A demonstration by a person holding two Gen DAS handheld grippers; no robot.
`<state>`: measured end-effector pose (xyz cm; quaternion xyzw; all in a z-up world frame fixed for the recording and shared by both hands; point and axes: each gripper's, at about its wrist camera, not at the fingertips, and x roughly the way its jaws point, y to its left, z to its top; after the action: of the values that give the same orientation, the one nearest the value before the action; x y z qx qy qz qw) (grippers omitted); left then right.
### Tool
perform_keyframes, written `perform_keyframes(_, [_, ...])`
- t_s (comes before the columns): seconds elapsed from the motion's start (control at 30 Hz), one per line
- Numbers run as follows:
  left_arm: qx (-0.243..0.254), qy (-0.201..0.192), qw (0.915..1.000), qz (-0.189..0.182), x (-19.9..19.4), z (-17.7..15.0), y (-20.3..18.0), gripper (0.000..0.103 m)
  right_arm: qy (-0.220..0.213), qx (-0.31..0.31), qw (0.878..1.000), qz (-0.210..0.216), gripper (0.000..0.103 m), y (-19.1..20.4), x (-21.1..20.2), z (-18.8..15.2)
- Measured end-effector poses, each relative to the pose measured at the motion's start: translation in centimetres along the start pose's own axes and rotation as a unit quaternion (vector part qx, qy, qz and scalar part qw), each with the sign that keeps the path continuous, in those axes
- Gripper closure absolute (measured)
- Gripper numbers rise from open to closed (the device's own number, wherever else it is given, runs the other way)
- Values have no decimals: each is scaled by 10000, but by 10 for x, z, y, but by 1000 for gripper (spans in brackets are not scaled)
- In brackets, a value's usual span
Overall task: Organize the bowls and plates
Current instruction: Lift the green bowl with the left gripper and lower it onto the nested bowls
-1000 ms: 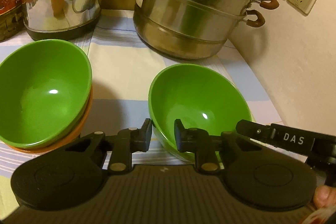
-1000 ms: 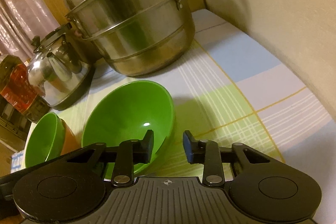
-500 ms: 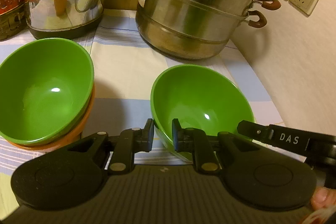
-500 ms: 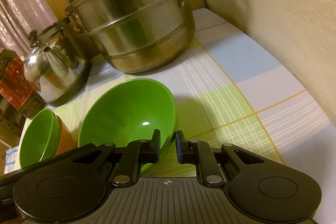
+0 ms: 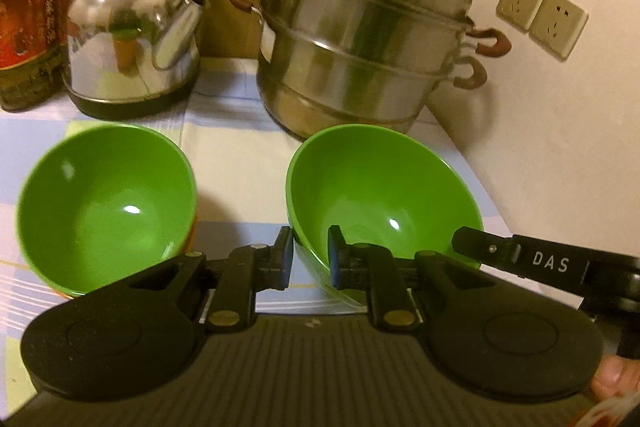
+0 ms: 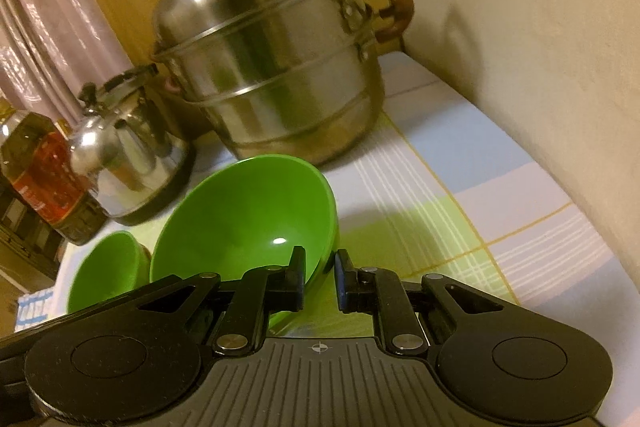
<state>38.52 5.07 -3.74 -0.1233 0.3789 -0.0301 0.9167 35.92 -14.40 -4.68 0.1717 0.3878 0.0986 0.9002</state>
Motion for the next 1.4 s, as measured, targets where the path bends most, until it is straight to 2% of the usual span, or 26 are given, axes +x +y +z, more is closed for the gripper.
perform_keyframes(0.4, [-54, -275, 9994, 201, -47, 8, 19, 87, -217, -193, 9990, 344, 88, 39, -27, 0])
perform_keyframes(0.87, [-272, -489, 9964, 634, -88, 8, 64, 87, -172, -495, 9955, 795, 88, 96, -27, -13])
perform_keyframes(1.13, [-374, -537, 9946, 801, -98, 8, 86, 87, -151, -729, 9929, 932, 88, 123, -22, -18])
perform_keyframes(1.4, [-431, -540, 9930, 959, -90, 19, 102, 87, -68, -1051, 9894, 999, 88, 145, -1, -10])
